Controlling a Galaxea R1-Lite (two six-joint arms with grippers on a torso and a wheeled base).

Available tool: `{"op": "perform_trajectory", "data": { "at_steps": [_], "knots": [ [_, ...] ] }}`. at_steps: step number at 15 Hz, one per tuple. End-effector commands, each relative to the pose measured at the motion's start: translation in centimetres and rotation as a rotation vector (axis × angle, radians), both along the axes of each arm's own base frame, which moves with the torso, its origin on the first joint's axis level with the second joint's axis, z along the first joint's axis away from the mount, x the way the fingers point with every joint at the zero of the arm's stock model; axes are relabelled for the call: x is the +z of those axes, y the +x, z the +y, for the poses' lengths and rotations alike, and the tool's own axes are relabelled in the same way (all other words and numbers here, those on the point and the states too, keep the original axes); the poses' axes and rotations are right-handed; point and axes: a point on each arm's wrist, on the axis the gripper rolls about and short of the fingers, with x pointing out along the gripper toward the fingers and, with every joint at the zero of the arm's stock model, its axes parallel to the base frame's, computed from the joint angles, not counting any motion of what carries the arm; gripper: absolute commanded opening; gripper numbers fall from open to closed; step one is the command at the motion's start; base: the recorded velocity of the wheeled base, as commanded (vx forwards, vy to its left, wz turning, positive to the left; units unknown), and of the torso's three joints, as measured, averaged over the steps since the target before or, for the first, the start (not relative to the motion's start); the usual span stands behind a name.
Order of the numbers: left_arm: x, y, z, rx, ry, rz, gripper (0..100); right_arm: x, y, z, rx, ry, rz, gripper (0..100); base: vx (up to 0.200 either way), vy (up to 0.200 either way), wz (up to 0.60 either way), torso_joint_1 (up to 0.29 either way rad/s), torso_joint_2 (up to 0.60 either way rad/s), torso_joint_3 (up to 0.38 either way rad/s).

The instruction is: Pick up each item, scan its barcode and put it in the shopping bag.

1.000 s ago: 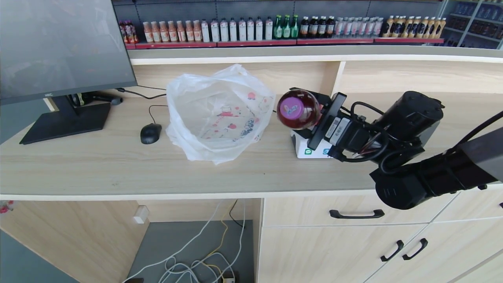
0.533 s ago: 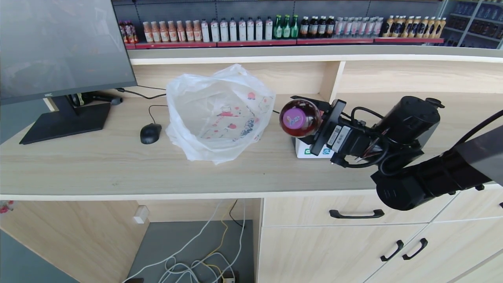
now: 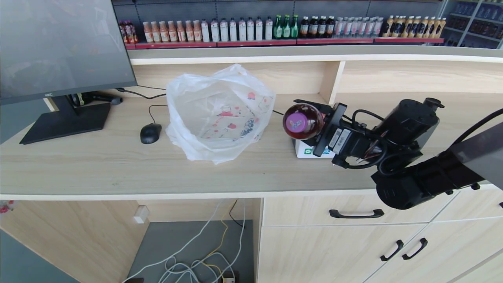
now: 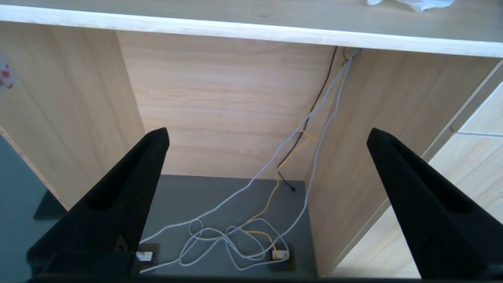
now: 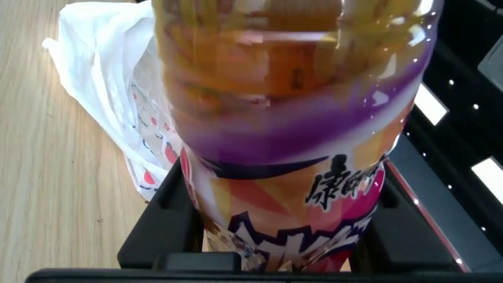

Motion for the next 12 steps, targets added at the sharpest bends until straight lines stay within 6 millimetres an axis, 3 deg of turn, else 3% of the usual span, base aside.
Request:
{"op": "perform_trajectory", "data": {
  "at_steps": [1,12],
  "knots": [
    [0.00,0.00,0.00,0.000,0.000,0.000,100,-0.26,0.00,0.14,0.003,-0.004,0.006,0,0.000,0.000,0.00,0.000,0.00,0.000],
    [0.00,0.00,0.00,0.000,0.000,0.000,100,-0.79,0.06,0.47,0.007,-0.009,0.018,0,0.000,0.000,0.00,0.000,0.00,0.000]
  ]
}}
